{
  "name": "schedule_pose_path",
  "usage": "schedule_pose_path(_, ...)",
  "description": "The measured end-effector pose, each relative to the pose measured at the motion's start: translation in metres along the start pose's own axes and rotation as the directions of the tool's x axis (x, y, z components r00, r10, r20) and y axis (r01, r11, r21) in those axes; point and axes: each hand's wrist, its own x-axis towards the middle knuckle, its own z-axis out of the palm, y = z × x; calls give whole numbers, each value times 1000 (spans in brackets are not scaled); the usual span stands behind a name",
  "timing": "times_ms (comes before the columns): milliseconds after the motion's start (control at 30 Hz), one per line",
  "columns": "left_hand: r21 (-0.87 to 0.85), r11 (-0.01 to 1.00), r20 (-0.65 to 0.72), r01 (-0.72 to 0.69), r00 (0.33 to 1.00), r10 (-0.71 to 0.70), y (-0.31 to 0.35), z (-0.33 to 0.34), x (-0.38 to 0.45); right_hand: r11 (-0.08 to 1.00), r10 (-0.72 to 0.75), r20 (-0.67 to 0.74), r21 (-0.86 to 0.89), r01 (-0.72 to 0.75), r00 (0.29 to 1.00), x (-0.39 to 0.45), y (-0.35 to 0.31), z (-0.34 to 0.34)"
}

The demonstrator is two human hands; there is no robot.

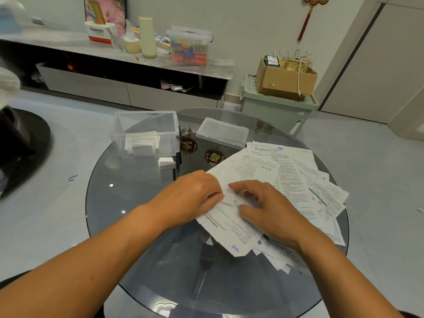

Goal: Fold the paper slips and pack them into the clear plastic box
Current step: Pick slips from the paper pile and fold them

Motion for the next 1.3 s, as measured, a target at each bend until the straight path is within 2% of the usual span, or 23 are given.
schedule_pose_path(100,-6,1000,-34,27,999,-28,2,-3,1,999,14,-53,42,-12,998,1,1,4)
schedule_pose_path(267,-141,973,82,184,981,-174,8,0,-1,1000,4,-172,18,-1,985,6,-2,15)
schedule_pose_path(400,-221,942,56,252,968,-245,6,3,2,993,32,-124,117,-17,992,7,-2,13)
schedule_pose_path(567,-298,901,10,314,945,-326,1,2,4,973,95,-160,223,-58,983,11,2,14)
schedule_pose_path(700,-435,832,55,343,933,-355,2,-2,5,964,120,-135,254,-82,984,11,4,12)
schedule_pose_path(867,-515,781,102,352,930,-352,4,-2,1,949,153,-200,302,-88,968,15,-1,15)
schedule_pose_path(1000,-513,773,82,373,918,-389,2,1,3,916,170,-64,379,-133,983,13,-7,10)
schedule_pose_path(1067,-488,780,89,393,911,-403,1,1,4,927,194,-78,340,-157,978,13,-10,14)
schedule_pose_path(1200,-353,860,75,369,927,-367,6,1,5,971,189,-182,178,-157,965,15,-12,22)
schedule_pose_path(1300,-251,907,151,339,939,-309,5,-1,6,972,192,-159,164,-166,968,17,-9,17)
